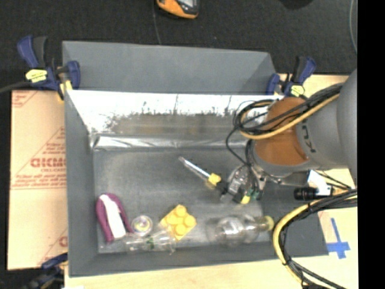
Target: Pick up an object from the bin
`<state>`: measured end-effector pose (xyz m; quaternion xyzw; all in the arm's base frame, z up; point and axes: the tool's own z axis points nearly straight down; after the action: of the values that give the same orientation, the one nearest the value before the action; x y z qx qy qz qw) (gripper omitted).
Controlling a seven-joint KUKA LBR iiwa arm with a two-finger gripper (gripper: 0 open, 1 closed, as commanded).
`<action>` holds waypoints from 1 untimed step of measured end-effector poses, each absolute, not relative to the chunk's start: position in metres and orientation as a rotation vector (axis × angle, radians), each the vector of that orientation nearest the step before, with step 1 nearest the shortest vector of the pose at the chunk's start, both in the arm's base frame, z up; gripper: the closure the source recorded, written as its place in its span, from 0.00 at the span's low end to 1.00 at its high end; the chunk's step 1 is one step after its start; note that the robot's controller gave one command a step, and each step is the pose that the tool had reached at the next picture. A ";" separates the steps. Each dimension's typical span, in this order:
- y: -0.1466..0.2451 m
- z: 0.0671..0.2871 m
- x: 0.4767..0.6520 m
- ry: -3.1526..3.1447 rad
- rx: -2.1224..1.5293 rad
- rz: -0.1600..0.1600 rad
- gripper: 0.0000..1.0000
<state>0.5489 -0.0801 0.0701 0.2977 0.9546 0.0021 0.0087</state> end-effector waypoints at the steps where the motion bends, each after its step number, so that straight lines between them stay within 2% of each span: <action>1: -0.080 0.070 0.549 2.983 0.929 0.006 1.00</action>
Offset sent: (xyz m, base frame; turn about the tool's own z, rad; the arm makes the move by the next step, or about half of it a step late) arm -0.0003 -0.0003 0.0632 -0.0004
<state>0.5489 -0.0801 0.0704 0.2972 0.9548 0.0020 0.0088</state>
